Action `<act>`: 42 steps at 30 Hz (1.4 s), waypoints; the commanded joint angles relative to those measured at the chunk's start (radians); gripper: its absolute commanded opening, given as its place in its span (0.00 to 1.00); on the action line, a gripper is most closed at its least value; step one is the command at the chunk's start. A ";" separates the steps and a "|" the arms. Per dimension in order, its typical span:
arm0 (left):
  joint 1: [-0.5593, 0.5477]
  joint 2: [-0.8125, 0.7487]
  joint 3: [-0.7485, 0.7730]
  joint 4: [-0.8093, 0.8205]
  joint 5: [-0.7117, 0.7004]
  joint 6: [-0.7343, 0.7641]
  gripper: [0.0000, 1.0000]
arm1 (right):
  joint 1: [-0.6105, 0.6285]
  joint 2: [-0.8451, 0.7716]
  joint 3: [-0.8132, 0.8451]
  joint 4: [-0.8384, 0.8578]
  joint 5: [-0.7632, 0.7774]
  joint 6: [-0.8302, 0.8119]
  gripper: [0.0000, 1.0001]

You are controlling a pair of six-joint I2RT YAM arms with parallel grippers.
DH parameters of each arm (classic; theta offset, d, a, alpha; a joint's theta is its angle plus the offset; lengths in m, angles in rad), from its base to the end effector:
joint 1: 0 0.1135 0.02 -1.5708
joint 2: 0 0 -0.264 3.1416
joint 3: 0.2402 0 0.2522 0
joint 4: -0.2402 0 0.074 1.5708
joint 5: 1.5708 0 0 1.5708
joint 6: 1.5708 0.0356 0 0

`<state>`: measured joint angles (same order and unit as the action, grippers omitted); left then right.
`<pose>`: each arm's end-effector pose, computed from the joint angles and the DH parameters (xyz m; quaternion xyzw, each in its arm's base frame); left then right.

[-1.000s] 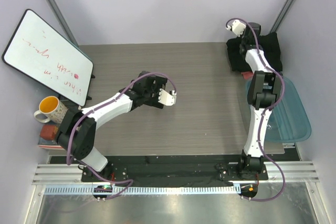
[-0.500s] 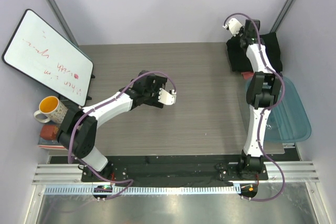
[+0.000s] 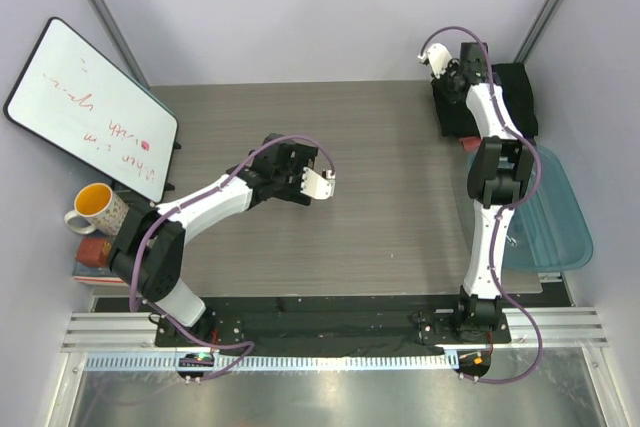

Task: Fold and stack the t-shirts
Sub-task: Smooth out wrinkles on the folded tshirt

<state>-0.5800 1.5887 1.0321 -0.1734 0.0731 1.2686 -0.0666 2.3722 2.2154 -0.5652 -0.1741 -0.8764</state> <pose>0.2880 -0.1918 0.2260 0.7372 0.5377 0.1063 0.3952 0.5420 -0.0300 0.2461 -0.3905 0.8203 -0.1158 0.4014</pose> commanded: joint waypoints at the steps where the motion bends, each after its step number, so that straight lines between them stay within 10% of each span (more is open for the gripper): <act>1: 0.005 -0.010 0.045 0.000 0.016 0.005 1.00 | 0.008 -0.089 -0.080 0.340 0.062 0.059 0.01; 12: 0.002 0.013 0.065 0.000 0.019 -0.005 1.00 | 0.007 -0.025 -0.184 0.695 0.269 -0.064 0.01; 42: -0.023 -0.010 0.063 -0.031 0.040 0.011 1.00 | 0.027 -0.045 -0.132 0.622 0.127 0.195 0.01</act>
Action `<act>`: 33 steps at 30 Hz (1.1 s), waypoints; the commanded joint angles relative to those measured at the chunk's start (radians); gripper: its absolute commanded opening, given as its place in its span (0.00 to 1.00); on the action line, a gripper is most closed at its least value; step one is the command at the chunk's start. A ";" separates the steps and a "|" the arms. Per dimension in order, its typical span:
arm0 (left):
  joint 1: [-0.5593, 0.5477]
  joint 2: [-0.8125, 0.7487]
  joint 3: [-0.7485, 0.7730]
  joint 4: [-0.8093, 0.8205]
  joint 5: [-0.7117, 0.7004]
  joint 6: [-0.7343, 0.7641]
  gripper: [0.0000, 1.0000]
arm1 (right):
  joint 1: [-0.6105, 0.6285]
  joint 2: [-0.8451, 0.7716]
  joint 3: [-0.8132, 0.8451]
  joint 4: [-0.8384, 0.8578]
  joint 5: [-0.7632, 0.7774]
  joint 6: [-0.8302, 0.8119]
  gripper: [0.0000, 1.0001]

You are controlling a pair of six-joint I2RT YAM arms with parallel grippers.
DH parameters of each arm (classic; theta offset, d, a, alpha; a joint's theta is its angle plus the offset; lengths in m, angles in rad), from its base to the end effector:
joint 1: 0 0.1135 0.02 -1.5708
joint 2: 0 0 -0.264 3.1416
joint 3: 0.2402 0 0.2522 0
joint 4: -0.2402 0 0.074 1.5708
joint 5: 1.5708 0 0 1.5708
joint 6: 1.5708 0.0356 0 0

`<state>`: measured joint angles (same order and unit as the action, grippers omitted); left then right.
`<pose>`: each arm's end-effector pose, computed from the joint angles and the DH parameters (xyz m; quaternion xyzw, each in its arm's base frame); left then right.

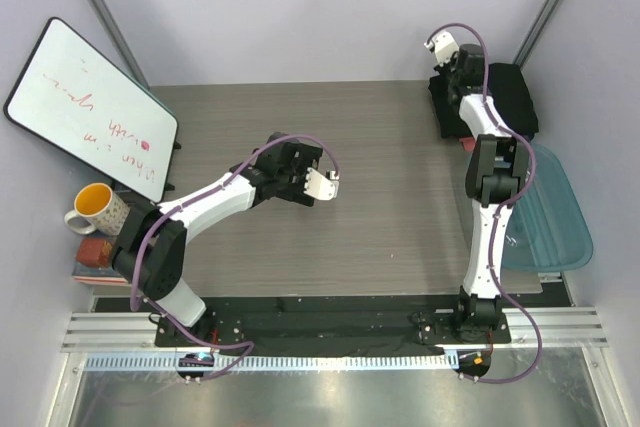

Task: Fold and stack the t-shirts
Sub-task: Smooth out wrinkles on the folded tshirt

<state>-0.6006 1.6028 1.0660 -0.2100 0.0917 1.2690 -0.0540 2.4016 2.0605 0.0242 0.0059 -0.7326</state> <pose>0.2869 -0.2005 0.2293 0.7473 0.5289 0.0915 0.3917 0.5692 -0.0310 0.2320 -0.2679 0.7642 -0.2270 0.5410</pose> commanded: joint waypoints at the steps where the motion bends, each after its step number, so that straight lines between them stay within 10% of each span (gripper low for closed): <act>1: -0.004 -0.024 0.029 0.004 0.020 0.010 1.00 | 0.016 -0.067 0.027 0.033 -0.058 0.065 0.01; 28: -0.008 -0.014 0.051 -0.009 0.013 -0.005 1.00 | 0.026 0.105 0.128 -0.006 -0.015 0.082 0.01; 33: 0.016 0.022 0.080 0.099 -0.082 -0.192 1.00 | 0.054 0.025 0.148 0.005 -0.011 0.104 0.02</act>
<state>-0.6025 1.6051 1.0798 -0.2096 0.0734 1.2266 -0.0242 2.5416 2.1567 -0.0048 -0.0128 -0.6643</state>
